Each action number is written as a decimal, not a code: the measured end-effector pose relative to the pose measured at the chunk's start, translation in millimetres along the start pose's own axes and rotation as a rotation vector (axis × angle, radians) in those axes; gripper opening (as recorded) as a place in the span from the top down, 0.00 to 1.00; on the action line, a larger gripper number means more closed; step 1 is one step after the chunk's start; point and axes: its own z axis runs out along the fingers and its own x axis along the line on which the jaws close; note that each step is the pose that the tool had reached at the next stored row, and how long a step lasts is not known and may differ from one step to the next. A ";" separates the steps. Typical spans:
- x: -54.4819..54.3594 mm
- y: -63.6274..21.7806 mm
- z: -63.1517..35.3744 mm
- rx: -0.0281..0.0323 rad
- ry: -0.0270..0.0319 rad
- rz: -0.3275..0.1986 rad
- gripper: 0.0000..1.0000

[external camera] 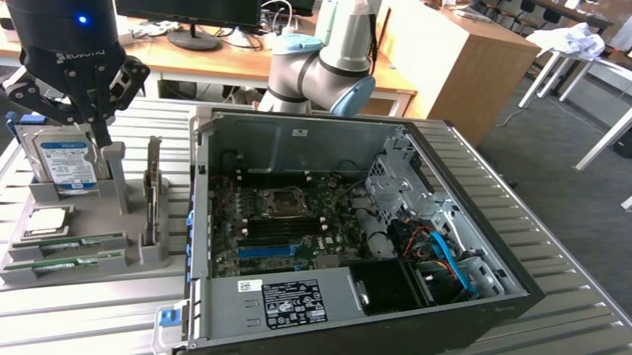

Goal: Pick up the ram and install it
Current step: 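Pick up the ram and move it above insertion slot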

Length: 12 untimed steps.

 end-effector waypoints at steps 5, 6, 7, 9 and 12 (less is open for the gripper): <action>0.0 0.0 0.0 -0.0008 0.0013 -0.032 0.90; 0.0 0.0 0.0 -0.0010 0.0016 -0.038 0.90; 0.0 0.0 0.0 -0.0011 0.0018 -0.044 0.90; 0.0 0.0 0.0 -0.0015 0.0023 -0.057 0.90; 0.0 0.0 0.0 -0.0019 0.0031 -0.075 0.90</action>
